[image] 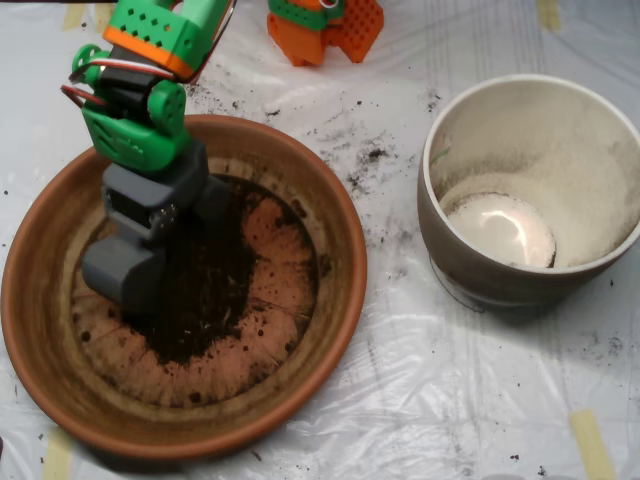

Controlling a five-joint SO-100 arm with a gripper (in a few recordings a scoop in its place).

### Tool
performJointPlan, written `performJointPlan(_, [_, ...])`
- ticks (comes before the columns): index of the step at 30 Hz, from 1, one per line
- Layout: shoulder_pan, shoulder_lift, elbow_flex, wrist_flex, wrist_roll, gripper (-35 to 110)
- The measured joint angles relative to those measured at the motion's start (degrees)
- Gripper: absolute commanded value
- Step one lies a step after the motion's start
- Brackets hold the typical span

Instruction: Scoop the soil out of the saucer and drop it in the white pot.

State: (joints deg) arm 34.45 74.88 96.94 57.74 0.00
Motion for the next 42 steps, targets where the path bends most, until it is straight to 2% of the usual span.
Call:
performJointPlan(14, [-0.35, -0.09, -0.88, -1.67, -0.09, 0])
performJointPlan(33, [-0.18, 0.35, -1.85, 0.97, 0.18, -1])
performJointPlan(42, [-4.66, 10.11, -1.76, 4.83, -0.09, -1])
